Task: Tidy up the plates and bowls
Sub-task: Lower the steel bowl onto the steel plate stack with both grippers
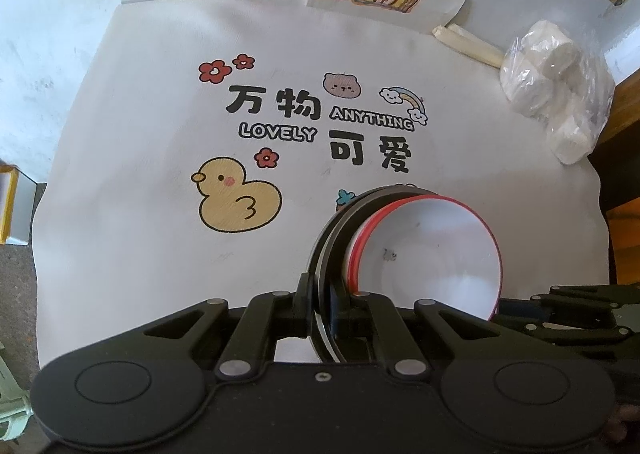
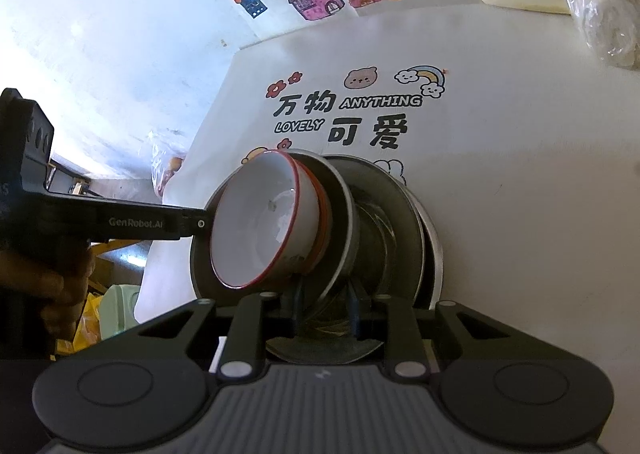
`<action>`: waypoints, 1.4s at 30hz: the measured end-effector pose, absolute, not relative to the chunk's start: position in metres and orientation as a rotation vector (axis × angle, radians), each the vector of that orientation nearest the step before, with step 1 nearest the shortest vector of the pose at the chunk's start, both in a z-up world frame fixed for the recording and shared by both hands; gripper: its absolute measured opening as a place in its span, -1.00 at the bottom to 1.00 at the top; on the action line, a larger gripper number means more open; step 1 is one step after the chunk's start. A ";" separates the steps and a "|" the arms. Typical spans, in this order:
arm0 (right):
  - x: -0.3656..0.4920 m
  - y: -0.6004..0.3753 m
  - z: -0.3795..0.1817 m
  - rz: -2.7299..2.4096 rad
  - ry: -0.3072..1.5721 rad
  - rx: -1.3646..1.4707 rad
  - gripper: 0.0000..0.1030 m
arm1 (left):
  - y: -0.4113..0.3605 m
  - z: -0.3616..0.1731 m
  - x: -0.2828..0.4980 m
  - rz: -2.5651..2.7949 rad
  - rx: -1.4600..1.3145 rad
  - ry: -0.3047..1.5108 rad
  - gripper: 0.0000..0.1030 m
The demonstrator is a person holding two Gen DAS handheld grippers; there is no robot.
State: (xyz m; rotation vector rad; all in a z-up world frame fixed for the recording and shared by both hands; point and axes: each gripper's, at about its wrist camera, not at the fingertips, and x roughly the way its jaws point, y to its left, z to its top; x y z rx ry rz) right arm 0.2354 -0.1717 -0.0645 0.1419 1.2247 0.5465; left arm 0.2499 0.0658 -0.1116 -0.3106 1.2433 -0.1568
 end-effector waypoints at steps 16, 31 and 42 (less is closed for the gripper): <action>0.234 -0.179 -0.073 0.501 1.221 0.212 -0.51 | 0.060 -0.119 0.256 -0.190 -0.262 1.276 -0.88; 0.228 -0.187 -0.075 0.467 1.235 0.213 -0.51 | 0.047 -0.125 0.255 -0.220 -0.245 1.289 -0.87; 0.228 -0.184 -0.077 0.468 1.243 0.212 -0.50 | 0.049 -0.124 0.256 -0.221 -0.241 1.282 -0.86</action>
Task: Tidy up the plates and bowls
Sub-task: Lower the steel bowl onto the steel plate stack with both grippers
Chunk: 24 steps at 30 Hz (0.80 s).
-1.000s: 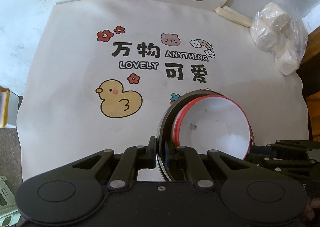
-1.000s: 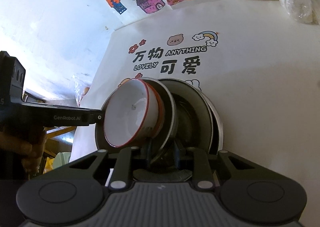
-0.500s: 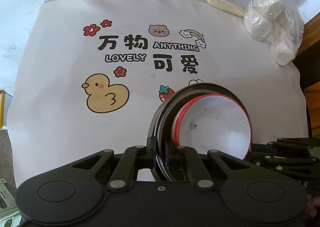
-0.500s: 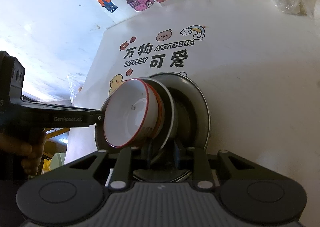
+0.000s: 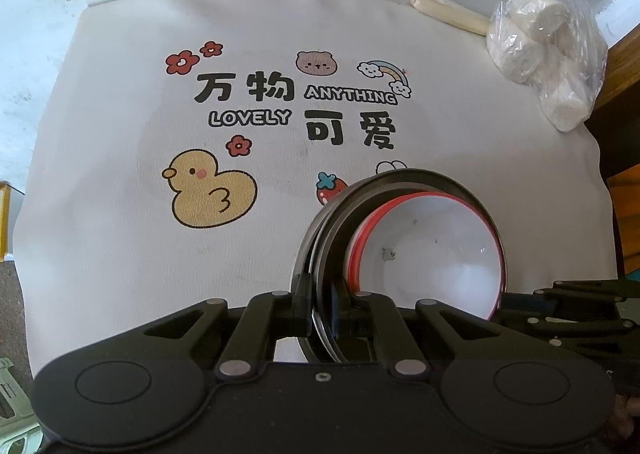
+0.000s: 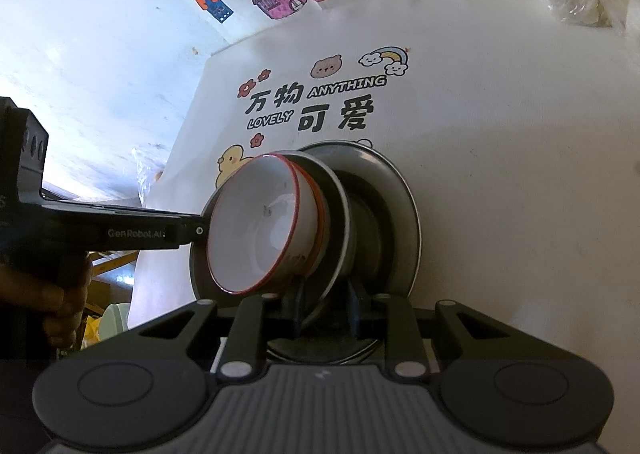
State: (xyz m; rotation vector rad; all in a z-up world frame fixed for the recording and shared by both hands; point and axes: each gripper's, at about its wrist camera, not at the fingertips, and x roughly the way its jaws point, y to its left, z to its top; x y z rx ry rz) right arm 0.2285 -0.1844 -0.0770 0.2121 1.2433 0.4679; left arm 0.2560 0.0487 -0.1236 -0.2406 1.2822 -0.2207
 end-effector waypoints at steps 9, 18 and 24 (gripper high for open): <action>0.229 -0.181 -0.080 0.488 1.254 0.206 -0.49 | 0.054 -0.118 0.257 -0.208 -0.240 1.273 -0.85; 0.228 -0.180 -0.079 0.475 1.248 0.200 -0.48 | 0.054 -0.119 0.256 -0.209 -0.249 1.270 -0.84; 0.227 -0.180 -0.077 0.454 1.239 0.197 -0.47 | 0.053 -0.119 0.256 -0.217 -0.249 1.261 -0.83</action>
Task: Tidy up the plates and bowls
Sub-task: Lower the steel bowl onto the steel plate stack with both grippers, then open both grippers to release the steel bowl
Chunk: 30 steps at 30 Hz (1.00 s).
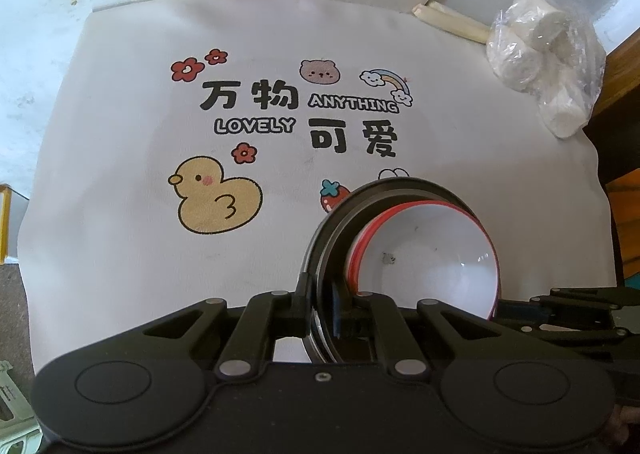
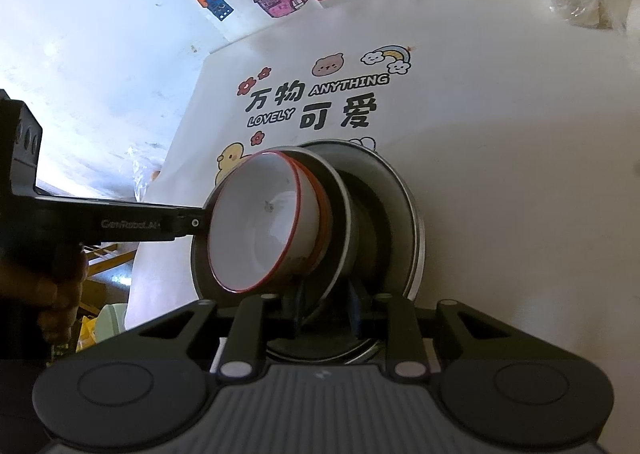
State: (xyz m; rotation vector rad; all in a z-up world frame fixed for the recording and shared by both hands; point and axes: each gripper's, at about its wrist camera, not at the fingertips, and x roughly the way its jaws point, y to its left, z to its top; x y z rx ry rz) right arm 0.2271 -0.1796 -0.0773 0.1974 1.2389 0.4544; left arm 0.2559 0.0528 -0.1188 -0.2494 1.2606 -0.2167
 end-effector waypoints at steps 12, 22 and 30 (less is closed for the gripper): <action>0.223 -0.179 -0.075 0.425 1.223 0.176 -0.46 | 0.054 -0.117 0.253 -0.215 -0.242 1.247 -0.66; 0.225 -0.179 -0.071 0.389 1.204 0.134 -0.31 | 0.061 -0.113 0.252 -0.170 -0.243 1.220 -0.16; 0.221 -0.185 -0.065 0.369 1.159 0.125 -0.17 | 0.068 -0.102 0.246 -0.127 -0.245 1.167 0.43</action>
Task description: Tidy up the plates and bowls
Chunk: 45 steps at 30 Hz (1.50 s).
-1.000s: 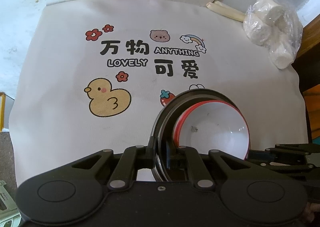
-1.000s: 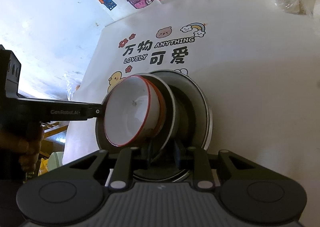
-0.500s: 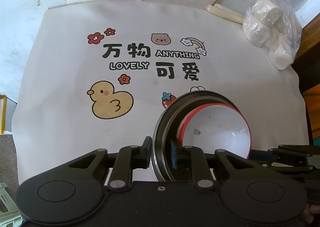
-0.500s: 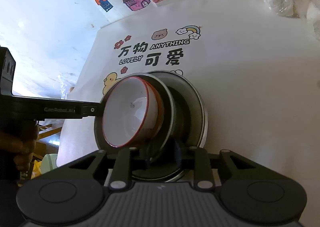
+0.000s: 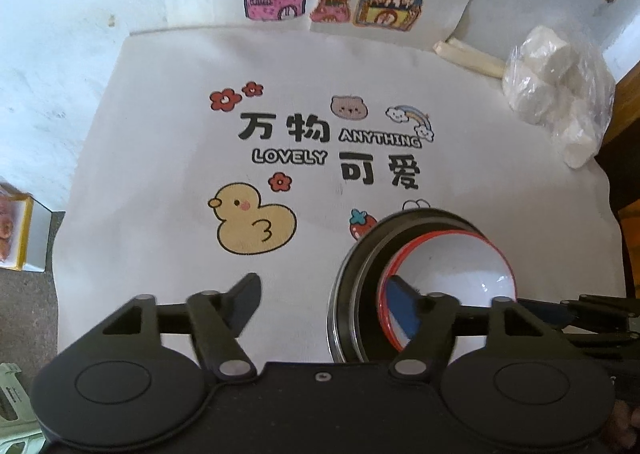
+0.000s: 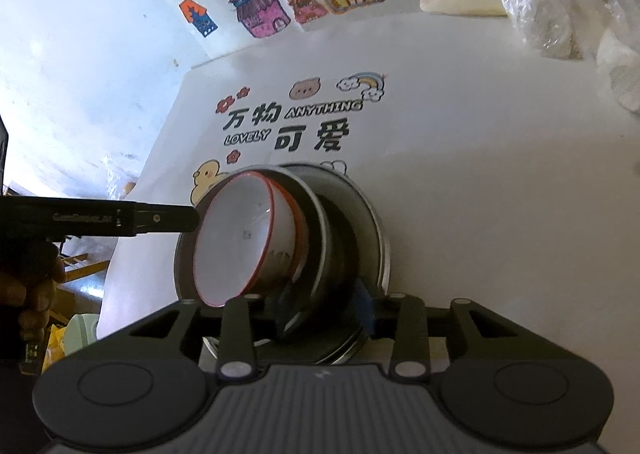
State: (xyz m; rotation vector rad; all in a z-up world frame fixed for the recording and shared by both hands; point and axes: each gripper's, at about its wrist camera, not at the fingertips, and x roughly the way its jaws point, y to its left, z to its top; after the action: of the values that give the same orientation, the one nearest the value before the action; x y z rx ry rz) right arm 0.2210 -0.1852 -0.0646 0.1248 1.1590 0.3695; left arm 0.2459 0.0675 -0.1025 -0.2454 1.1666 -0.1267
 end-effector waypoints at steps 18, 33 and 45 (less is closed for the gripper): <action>0.156 -0.190 0.002 0.357 0.916 0.122 0.58 | 0.064 -0.056 0.174 -0.069 -0.277 0.950 0.98; 0.054 -0.190 0.039 0.283 0.772 0.122 0.99 | 0.054 -0.027 0.075 -0.052 -0.219 0.799 0.99; 0.020 -0.187 0.049 0.287 0.731 0.139 0.99 | 0.054 -0.011 0.026 -0.027 -0.188 0.755 0.98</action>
State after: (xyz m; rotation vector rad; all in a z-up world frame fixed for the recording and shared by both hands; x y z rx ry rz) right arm 0.0205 -0.1866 0.0494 0.1389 0.7308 0.2866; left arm 0.0262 0.0542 -0.0106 -0.1879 0.7551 -0.0266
